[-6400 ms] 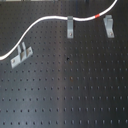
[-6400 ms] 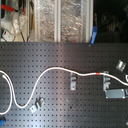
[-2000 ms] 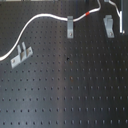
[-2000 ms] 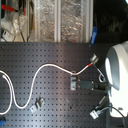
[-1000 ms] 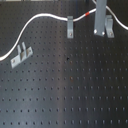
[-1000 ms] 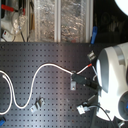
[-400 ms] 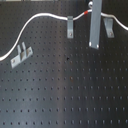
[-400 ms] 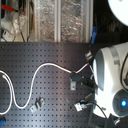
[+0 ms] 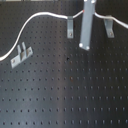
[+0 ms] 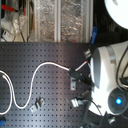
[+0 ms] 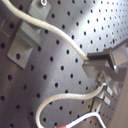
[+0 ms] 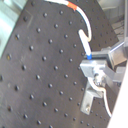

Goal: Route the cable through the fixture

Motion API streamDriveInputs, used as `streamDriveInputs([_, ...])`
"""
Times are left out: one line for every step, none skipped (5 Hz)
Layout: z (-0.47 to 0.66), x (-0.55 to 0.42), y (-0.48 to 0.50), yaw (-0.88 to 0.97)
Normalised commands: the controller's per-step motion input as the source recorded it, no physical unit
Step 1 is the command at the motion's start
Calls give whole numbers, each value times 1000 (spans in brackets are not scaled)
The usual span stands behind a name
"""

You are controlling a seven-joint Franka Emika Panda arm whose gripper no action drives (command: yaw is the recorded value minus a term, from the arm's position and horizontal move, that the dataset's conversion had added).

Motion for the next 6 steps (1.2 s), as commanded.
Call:
streamDriveInputs([40, 1, 1, 0])
streamDriveInputs([208, 99, -34, -343])
streamDriveInputs([5, 13, 44, 0])
streamDriveInputs([231, -71, 184, 0])
streamDriveInputs([271, -153, 149, 109])
streamDriveInputs([17, 0, 0, 0])
